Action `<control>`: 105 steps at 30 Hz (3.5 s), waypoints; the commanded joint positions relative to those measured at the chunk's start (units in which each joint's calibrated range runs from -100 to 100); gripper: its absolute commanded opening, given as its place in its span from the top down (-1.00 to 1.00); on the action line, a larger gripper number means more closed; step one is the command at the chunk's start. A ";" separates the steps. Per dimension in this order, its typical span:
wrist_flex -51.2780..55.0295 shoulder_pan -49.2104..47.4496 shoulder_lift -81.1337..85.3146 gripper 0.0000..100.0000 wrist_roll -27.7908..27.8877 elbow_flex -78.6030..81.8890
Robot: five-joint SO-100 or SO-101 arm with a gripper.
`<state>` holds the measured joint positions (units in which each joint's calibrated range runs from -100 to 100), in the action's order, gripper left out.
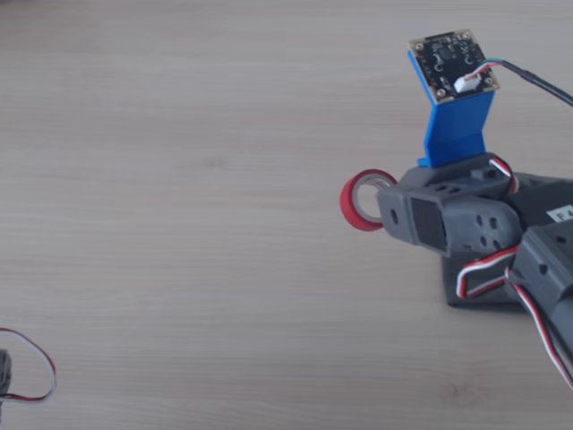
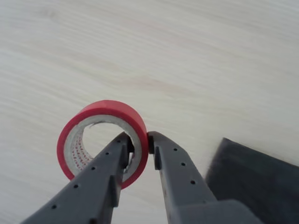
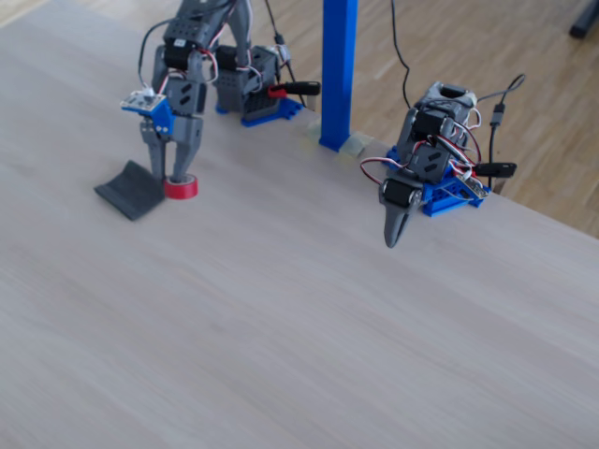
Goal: Grab the red tape and move it to the grey mat
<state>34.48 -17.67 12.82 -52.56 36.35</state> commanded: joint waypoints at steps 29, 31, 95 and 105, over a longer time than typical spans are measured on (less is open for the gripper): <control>-0.63 24.79 13.62 0.96 0.12 12.41; -0.63 25.87 12.71 0.96 0.17 12.50; -12.59 17.13 21.76 0.96 -0.25 22.53; -12.51 19.83 43.59 0.96 -1.71 41.87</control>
<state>21.84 1.28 50.37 -53.29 74.84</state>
